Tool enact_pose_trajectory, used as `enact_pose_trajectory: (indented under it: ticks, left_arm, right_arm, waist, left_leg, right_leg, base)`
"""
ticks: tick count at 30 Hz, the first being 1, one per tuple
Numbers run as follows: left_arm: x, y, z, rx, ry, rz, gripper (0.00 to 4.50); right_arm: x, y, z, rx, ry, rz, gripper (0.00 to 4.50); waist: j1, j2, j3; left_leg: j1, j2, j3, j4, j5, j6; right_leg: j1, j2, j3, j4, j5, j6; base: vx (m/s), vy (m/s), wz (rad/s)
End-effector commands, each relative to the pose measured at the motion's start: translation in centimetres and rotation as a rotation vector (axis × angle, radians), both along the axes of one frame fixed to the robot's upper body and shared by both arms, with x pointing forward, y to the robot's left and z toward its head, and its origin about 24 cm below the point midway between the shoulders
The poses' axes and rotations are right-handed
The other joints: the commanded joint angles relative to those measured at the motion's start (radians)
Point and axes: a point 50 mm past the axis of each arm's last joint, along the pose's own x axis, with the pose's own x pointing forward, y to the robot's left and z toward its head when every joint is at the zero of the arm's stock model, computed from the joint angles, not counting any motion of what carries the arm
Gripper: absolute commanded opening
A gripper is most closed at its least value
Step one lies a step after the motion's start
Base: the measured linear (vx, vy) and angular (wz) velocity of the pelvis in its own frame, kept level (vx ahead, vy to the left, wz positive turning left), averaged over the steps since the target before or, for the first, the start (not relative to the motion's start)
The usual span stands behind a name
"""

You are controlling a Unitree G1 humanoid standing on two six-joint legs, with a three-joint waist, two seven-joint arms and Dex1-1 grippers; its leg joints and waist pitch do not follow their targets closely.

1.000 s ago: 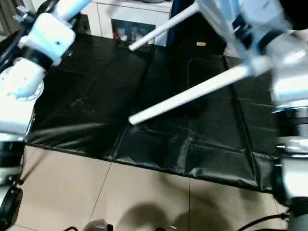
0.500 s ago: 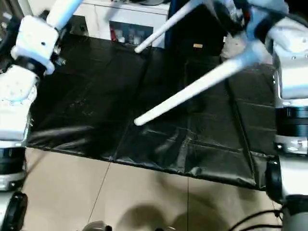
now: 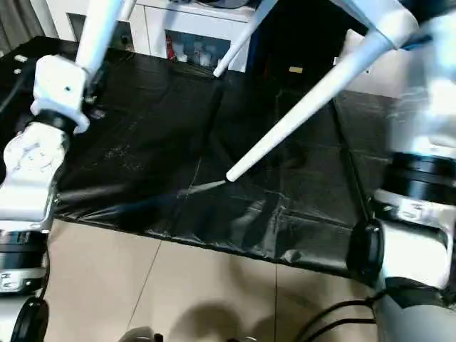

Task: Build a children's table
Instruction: Flip table

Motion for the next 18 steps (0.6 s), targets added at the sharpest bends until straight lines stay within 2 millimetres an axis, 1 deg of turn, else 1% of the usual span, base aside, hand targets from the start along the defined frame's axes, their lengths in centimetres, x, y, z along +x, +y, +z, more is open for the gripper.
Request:
enact_pose_trajectory:
  ticks: [1,2,3,4,5,6,7,8,9,11,12,13,14,15,16,18]
  left_arm:
    - [0.1,0.0,-0.9,-0.018,0.027,-0.009,1.56]
    - [0.1,0.2,-1.1,-0.015,0.029,-0.004,1.56]
    - [0.1,0.3,-1.3,-0.009,0.031,-0.003,1.56]
    - [0.1,0.4,-1.6,-0.007,0.032,-0.008,1.56]
    - [0.1,0.4,-1.7,-0.008,0.033,-0.01,1.55]
    - [0.1,0.5,-1.8,-0.009,0.035,-0.01,1.55]
    - [0.1,0.5,-1.9,-0.01,0.039,-0.01,1.54]
    - [0.1,0.5,-2.1,-0.009,0.042,-0.011,1.54]
    - [0.1,0.5,-2.2,-0.008,0.044,-0.012,1.54]
    - [0.2,0.5,-2.4,-0.006,0.051,-0.019,1.54]
    - [0.2,0.4,-2.6,-0.001,0.057,-0.025,1.54]
    - [0.2,0.3,-2.7,-0.001,0.059,-0.032,1.54]
    - [0.2,0.3,-2.7,0.0,0.06,-0.034,1.54]
    - [0.3,0.2,-2.8,0.002,0.061,-0.041,1.54]
    - [0.3,0.1,-2.9,0.004,0.061,-0.043,1.54]
    - [0.3,0.1,-2.9,0.003,0.061,-0.043,1.53]
  right_arm:
    - [0.0,-2.3,-2.4,0.133,0.025,-0.051,4.5]
    - [-0.1,-3.0,-3.5,0.176,0.036,-0.072,4.5]
    - [0.0,-3.7,-5.1,0.226,0.069,-0.08,4.5]
    - [0.3,-4.1,-8.0,0.277,0.141,-0.063,4.5]
    - [0.4,-4.1,-9.3,0.291,0.176,-0.052,4.5]
    - [0.4,-4.1,-10.2,0.295,0.202,-0.047,4.5]
    - [0.6,-3.9,-11.3,0.306,0.24,-0.028,4.5]
    - [0.7,-3.7,-12.4,0.31,0.276,-0.038,4.5]
    - [0.8,-3.6,-13.4,0.317,0.304,-0.043,4.5]
    - [1.4,-2.4,-15.6,0.327,0.385,0.005,4.5]
    - [2.1,-1.1,-17.0,0.312,0.449,0.07,4.5]
    - [2.4,-0.4,-17.7,0.291,0.484,0.098,4.5]
    - [2.6,0.0,-17.9,0.282,0.497,0.116,4.5]
    - [2.9,0.8,-18.4,0.259,0.526,0.157,4.5]
    - [3.3,1.9,-18.9,0.238,0.55,0.218,4.5]
    - [3.4,2.2,-19.0,0.231,0.555,0.234,4.5]
  waist:
    - [-0.013,0.008,-0.075]
    - [-0.014,0.007,-0.075]
    - [-0.014,0.01,-0.075]
    - [-0.018,0.009,-0.076]
    - [-0.02,0.009,-0.073]
    - [-0.025,0.01,-0.074]
    - [-0.029,0.006,-0.075]
    - [-0.028,0.006,-0.075]
    - [-0.028,0.017,-0.074]
    - [-0.031,0.015,-0.074]
    - [-0.03,0.021,-0.074]
    - [-0.032,0.021,-0.074]
    - [-0.034,0.022,-0.072]
    - [-0.034,0.022,-0.075]
    - [-0.033,0.023,-0.074]
    - [-0.033,0.025,-0.075]
  left_leg:
    - [0.017,0.052,-0.016,-0.079,-0.123,0.033]
    - [0.018,0.053,-0.017,-0.08,-0.13,0.03]
    - [0.016,0.05,-0.018,-0.08,-0.133,0.029]
    - [0.016,0.047,-0.017,-0.08,-0.144,0.035]
    - [0.018,0.05,-0.018,-0.082,-0.156,0.034]
    - [0.019,0.047,-0.02,-0.081,-0.167,0.033]
    - [0.016,0.047,-0.021,-0.081,-0.165,0.036]
    - [0.017,0.046,-0.02,-0.08,-0.164,0.039]
    - [0.019,0.046,-0.021,-0.08,-0.164,0.039]
    - [0.02,0.048,-0.021,-0.08,-0.172,0.039]
    - [0.02,0.048,-0.022,-0.08,-0.173,0.039]
    - [0.017,0.049,-0.023,-0.081,-0.176,0.043]
    - [0.02,0.051,-0.023,-0.082,-0.18,0.042]
    - [0.021,0.054,-0.025,-0.082,-0.184,0.04]
    - [0.021,0.054,-0.024,-0.082,-0.183,0.041]
    - [0.021,0.058,-0.025,-0.083,-0.179,0.038]
  right_leg:
    - [0.056,-0.103,0.078,-0.087,-0.289,-0.026]
    - [0.057,-0.104,0.078,-0.086,-0.297,-0.025]
    - [0.058,-0.104,0.077,-0.09,-0.305,-0.021]
    - [0.061,-0.104,0.075,-0.096,-0.323,-0.012]
    - [0.06,-0.106,0.074,-0.099,-0.339,-0.011]
    - [0.062,-0.105,0.07,-0.102,-0.364,-0.004]
    - [0.065,-0.105,0.069,-0.103,-0.374,-0.003]
    - [0.065,-0.106,0.068,-0.105,-0.381,-0.004]
    - [0.06,-0.106,0.067,-0.106,-0.393,-0.008]
    - [0.059,-0.105,0.066,-0.108,-0.397,-0.015]
    - [0.06,-0.106,0.067,-0.108,-0.395,-0.018]
    - [0.061,-0.106,0.066,-0.107,-0.391,-0.026]
    - [0.06,-0.107,0.066,-0.109,-0.395,-0.029]
    - [0.06,-0.109,0.068,-0.106,-0.388,-0.042]
    - [0.06,-0.11,0.069,-0.107,-0.383,-0.046]
    - [0.061,-0.11,0.071,-0.102,-0.364,-0.057]
  base:
    - [0.0,0.0,0.0]
    - [0.0,0.0,0.0]
    - [0.0,0.0,0.0]
    - [0.0,0.0,0.0]
    - [0.0,0.0,0.0]
    - [0.0,0.0,0.0]
    - [0.0,0.0,0.0]
    - [0.0,0.0,0.0]
    - [0.0,0.0,0.0]
    - [0.0,0.0,0.0]
    - [0.0,0.0,0.0]
    - [0.0,0.0,0.0]
    - [0.0,0.0,0.0]
    - [0.0,0.0,0.0]
    - [0.0,0.0,0.0]
    - [0.0,0.0,0.0]
